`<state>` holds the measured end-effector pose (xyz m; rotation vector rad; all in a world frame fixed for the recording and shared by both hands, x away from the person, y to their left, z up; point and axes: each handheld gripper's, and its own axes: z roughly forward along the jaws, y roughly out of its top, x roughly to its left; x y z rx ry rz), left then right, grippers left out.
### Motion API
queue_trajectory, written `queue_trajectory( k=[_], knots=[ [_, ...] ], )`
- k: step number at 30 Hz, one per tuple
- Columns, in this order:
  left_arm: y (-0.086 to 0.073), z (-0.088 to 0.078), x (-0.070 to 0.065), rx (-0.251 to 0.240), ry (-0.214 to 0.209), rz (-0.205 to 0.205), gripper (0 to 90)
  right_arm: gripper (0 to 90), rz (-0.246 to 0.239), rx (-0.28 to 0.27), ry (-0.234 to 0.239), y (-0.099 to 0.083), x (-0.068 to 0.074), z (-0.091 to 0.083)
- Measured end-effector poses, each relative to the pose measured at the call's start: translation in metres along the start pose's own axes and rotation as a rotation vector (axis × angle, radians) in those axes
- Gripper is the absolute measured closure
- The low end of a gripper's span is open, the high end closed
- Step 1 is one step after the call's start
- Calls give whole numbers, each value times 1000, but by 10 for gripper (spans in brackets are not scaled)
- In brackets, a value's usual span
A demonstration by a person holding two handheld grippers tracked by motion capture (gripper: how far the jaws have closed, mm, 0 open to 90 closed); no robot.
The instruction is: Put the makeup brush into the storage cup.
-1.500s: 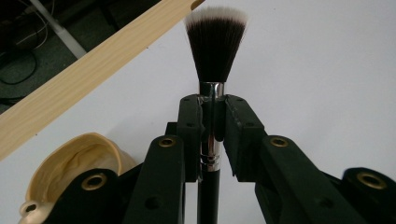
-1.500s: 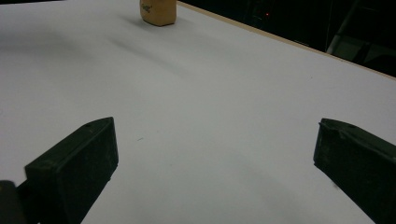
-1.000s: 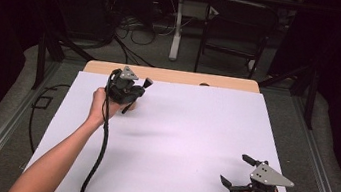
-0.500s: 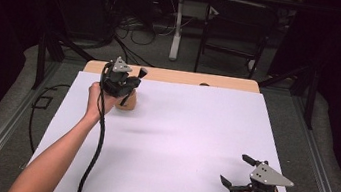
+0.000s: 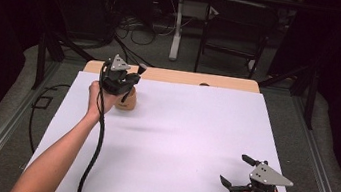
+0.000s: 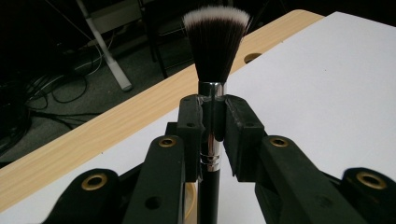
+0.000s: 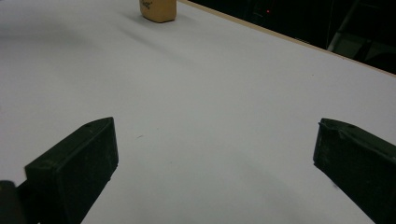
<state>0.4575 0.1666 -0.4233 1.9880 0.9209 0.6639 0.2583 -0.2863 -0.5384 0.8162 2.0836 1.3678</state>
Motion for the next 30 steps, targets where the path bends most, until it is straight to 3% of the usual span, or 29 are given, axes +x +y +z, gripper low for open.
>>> queue_trajectory(
  k=[10, 30],
  knots=[
    [2, 4, 4, -50, 18, -40, 776, 0, 1, 7, -4, 0, 0, 0],
    [2, 12, 11, -136, 104, -98, 776, 0, 2, 5, -3, 0, 0, 0]
  ],
)
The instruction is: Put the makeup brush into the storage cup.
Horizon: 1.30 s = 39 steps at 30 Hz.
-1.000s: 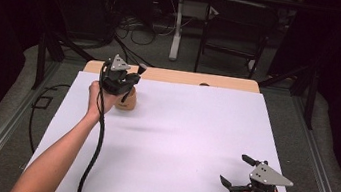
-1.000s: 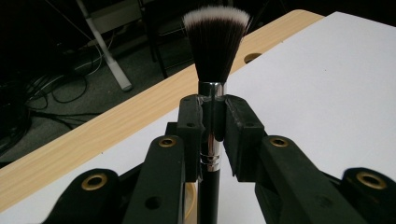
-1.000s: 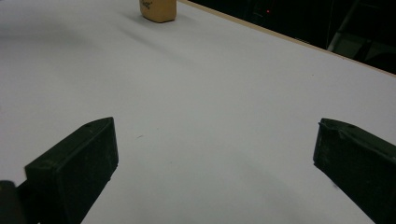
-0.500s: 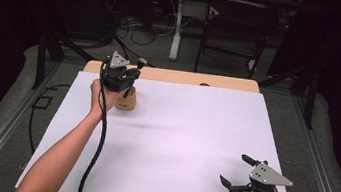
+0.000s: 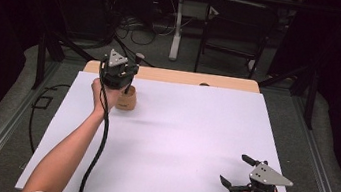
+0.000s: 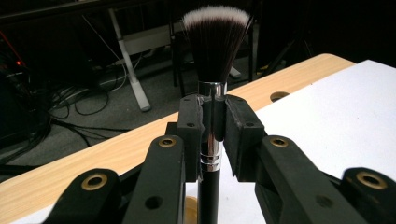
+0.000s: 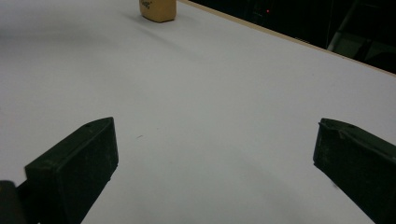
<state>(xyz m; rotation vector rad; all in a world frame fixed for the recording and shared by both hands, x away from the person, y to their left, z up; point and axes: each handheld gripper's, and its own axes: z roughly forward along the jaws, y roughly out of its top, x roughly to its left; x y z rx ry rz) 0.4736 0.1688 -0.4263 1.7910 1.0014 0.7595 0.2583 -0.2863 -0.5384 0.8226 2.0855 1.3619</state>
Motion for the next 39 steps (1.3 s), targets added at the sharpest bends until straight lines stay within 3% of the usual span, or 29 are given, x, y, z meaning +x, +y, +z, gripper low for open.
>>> queue_trajectory(
  k=[12, 22, 39],
  knots=[
    [-1, 4, 5, -29, 39, -31, 777, 0, 0, 0, 0, 0, 0, 0],
    [-4, 13, 5, -27, 48, -43, 777, 0, 0, -6, 0, 0, 0, 0],
    [-14, 24, 17, -44, 67, -107, 776, 0, -3, -5, 1, 0, 0, 0]
  ],
)
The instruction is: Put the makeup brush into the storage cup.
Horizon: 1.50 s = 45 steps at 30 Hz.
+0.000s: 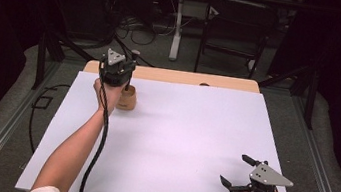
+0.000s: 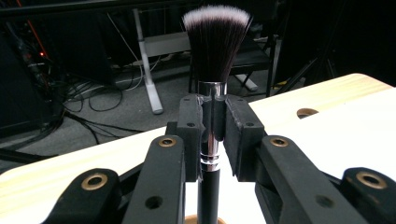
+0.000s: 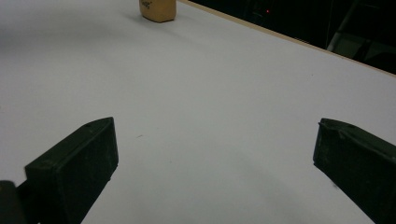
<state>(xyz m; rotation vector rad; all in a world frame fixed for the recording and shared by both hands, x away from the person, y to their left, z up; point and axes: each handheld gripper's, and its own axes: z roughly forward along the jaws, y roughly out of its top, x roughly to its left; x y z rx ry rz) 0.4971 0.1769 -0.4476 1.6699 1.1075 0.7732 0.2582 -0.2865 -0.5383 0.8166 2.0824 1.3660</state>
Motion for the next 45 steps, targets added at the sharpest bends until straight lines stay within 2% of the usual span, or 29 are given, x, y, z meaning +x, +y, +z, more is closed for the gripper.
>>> queue_trajectory(
  k=[7, 24, 27, 42, 44, 45],
  knots=[
    [-4, 3, 1, 4, 3, -19, 776, 0, -1, 3, 1, 0, 0, 0],
    [-8, 6, 4, 21, -3, -18, 776, 0, 2, 6, -1, 0, 0, 0],
    [-11, 7, 4, 36, -1, -3, 775, 0, 1, 1, 1, 0, 0, 0],
    [-23, 12, 8, 74, 4, -21, 772, 0, 1, 9, 1, 0, 0, 0],
    [-25, 13, 8, 89, -3, -18, 764, 0, 1, 9, 2, 0, 0, 0],
    [-26, 13, 8, 90, -11, -21, 711, 0, 1, 10, 1, 0, 0, 0]
  ],
)
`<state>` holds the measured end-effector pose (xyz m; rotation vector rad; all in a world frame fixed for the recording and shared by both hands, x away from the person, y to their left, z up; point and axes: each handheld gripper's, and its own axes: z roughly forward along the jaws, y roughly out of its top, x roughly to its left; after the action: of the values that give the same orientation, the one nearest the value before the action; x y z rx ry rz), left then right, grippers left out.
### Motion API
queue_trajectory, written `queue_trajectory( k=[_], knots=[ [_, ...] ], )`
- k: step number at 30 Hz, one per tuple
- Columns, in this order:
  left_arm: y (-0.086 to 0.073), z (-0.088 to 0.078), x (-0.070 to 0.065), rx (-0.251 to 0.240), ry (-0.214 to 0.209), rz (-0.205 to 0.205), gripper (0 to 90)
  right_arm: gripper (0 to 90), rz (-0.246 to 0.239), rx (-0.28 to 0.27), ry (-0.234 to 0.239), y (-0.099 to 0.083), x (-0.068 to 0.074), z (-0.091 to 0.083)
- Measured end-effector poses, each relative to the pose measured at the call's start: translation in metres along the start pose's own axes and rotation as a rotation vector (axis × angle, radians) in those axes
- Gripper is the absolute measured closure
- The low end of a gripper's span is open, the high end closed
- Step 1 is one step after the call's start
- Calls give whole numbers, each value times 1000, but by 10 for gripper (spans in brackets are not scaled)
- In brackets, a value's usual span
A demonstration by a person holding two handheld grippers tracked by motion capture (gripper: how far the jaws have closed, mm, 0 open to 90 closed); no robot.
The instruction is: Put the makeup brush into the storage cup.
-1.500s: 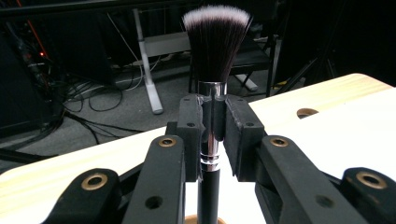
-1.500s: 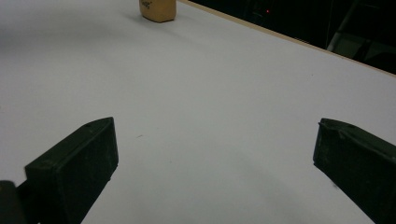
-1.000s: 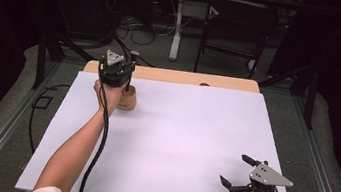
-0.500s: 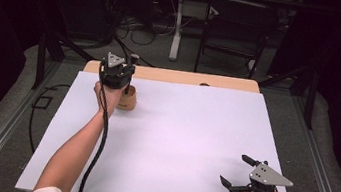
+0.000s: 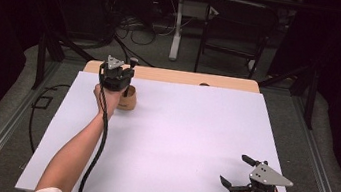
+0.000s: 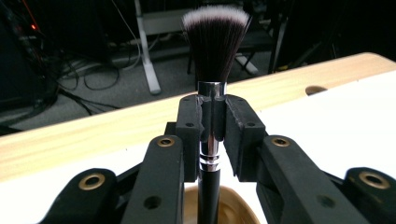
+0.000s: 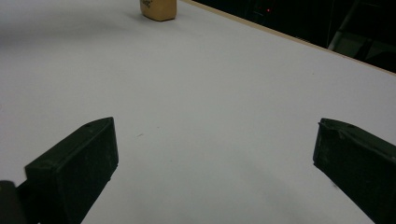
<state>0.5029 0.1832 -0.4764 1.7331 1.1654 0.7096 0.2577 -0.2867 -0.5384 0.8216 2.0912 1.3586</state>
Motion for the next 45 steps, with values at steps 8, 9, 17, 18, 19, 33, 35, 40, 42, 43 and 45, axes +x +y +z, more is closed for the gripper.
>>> queue_trajectory(
  k=[8, 9, 17, 18, 19, 33, 35, 40, 42, 43, 45],
  knots=[
    [-4, -10, 3, 58, -25, 19, 175, 0, 4, -4, 0, 0, 0, 1],
    [-5, -13, 3, 55, -27, 31, 147, 0, 4, -5, 0, 0, 0, 1],
    [-9, -33, 3, 62, -42, 76, 42, 0, 4, -2, -1, 0, 0, 0],
    [-10, -36, 3, 61, -41, 80, 27, 0, 4, -1, -2, 0, 0, 0],
    [-11, -38, 3, 62, -40, 86, 15, 0, 5, -2, -3, 0, 0, 0],
    [-18, -72, 5, 40, -65, 134, 2, 0, 2, -8, -4, 0, 0, -1],
    [-19, -78, 3, 29, -61, 148, 2, 0, 1, -8, -3, 0, 1, -1],
    [-25, -90, 1, 19, -73, 155, 2, 0, 1, -8, -3, 0, 1, -1],
    [-28, -96, 0, 12, -72, 163, 2, 0, 1, -8, -4, 0, 1, -1],
    [-29, -99, 0, 8, -70, 166, 2, 0, 1, -7, -3, 0, 1, -1],
    [-32, -105, 0, 5, -74, 165, 2, 0, 1, -6, -3, 0, 1, -1]
  ],
)
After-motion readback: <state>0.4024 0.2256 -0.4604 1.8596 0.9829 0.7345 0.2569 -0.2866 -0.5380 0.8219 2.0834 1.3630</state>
